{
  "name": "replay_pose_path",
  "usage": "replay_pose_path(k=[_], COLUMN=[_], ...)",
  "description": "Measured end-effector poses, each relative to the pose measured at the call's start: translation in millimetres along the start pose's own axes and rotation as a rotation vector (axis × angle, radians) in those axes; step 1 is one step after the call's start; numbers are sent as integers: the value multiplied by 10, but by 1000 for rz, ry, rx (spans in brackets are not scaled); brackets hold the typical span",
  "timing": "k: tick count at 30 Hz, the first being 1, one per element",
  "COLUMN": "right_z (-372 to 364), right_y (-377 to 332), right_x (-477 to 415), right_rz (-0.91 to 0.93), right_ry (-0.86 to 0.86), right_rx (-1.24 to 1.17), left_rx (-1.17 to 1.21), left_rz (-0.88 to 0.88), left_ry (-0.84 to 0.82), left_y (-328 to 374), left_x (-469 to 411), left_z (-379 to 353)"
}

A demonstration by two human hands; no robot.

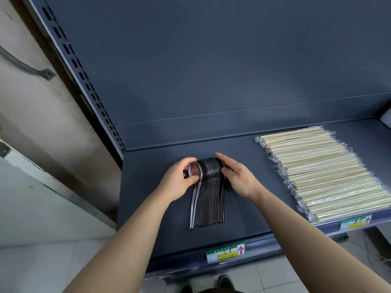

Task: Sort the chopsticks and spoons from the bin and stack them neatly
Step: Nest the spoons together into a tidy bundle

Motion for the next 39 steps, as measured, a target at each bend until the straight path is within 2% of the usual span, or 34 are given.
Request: replay_pose_path(k=[11,20,24,29,33,39], right_z=[92,247,180,16,20,-98], right_y=[40,60,7,-160,-149,-215], right_x=[75,192,230,233,241,256], right_rz=[-11,-3,34,124,126,166], right_ry=[146,279,272,219,228,143], right_rx=[191,160,106,246,258,285], left_rx=[-20,-31,-24,-30,-17,-36], left_rz=[24,68,72,61,61,27], left_ry=[-2,0,6,5,3,2], left_y=[-3,-5,0,21,45,93], left_x=[98,169,178,179,209,169], left_z=[34,61,66,68,86,30])
Point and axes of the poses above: each hand's wrist, its own x-axis away from the middle knuckle, its own z-axis out of the back of the hand, y = z × x, the point moved 9 cm from there along -x, towards the middle knuckle, and after that the axes turned 8 degrees about -z, right-handed, at the moved point
